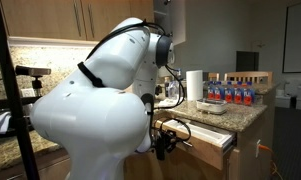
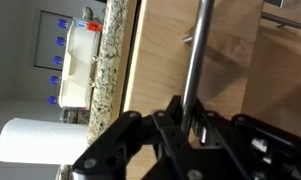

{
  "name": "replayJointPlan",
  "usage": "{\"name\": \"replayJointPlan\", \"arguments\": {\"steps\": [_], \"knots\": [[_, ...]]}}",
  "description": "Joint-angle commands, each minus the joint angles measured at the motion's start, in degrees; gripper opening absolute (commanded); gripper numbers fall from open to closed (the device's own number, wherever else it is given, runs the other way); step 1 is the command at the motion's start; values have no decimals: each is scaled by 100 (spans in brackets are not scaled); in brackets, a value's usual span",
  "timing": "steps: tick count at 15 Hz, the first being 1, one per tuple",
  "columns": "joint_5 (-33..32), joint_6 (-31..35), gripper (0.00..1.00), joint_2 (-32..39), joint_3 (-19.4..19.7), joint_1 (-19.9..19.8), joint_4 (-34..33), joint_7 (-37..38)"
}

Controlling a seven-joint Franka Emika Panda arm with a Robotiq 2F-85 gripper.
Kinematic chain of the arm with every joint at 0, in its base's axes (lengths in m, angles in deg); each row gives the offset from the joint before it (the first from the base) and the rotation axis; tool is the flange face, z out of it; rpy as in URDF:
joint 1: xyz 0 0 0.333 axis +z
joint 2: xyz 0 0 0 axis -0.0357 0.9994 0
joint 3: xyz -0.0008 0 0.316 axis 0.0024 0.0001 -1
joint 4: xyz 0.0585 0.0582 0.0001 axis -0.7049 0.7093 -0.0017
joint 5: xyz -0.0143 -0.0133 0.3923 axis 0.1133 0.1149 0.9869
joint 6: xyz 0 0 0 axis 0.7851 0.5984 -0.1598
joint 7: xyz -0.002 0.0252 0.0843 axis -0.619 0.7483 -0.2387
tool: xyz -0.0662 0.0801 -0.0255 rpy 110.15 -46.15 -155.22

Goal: Open the drawer

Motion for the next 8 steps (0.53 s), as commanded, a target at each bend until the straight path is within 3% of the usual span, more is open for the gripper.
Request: {"name": "replayJointPlan", "arguments": {"steps": [1, 8], "knots": [[-24, -38, 10, 251, -220, 284, -14, -47], [151, -159, 9, 304, -338, 294, 34, -71]]}}
